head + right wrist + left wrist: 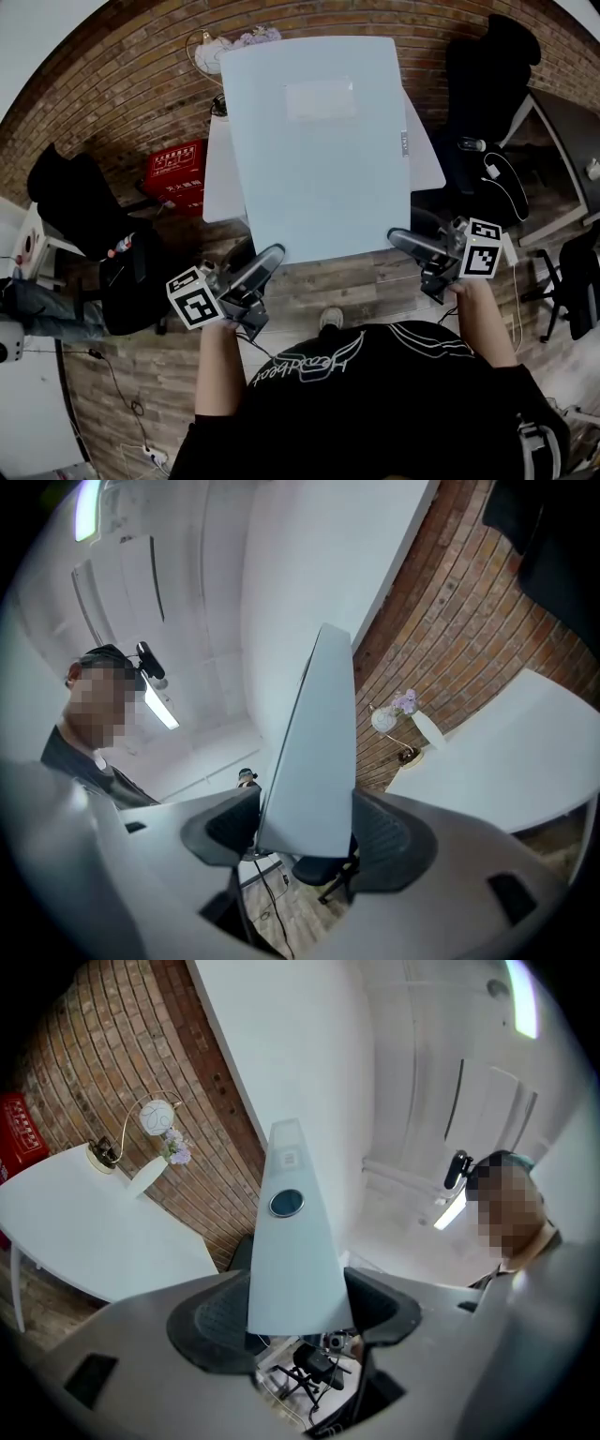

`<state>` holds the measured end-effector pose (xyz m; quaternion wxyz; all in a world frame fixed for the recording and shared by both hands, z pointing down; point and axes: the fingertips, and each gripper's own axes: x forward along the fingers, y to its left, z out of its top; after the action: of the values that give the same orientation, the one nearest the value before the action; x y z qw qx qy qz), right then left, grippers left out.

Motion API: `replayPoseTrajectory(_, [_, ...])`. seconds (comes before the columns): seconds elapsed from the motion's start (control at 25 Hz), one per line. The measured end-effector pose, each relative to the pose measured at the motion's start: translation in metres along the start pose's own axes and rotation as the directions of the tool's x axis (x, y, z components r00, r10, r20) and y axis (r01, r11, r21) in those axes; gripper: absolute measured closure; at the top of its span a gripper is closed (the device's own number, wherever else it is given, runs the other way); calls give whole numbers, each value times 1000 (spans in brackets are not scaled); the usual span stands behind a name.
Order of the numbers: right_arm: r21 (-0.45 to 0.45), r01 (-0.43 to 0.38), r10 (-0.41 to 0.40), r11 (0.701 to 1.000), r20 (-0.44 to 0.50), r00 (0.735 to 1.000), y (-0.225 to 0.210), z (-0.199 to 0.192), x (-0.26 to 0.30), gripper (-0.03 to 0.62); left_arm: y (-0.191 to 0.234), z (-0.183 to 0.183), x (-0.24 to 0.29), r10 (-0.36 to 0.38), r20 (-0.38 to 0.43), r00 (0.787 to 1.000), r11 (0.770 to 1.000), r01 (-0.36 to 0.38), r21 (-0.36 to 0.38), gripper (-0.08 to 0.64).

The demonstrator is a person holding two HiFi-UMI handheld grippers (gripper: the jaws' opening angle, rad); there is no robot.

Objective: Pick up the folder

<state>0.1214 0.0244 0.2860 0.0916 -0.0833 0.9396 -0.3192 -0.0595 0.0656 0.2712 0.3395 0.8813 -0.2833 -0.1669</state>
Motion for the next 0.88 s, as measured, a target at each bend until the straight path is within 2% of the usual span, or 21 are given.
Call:
replayPoseTrajectory(0.44, [-29,-12,13,1000,28,1000,20,0,-26,333,-27,-20,5,5,-6,1000,1000,-5,16,262])
replayPoseTrajectory(0.88, [-32,-19,20,999,38,999,20,7,-33,333,-33,-18,14,15,-16,1000,999,-15,30,262])
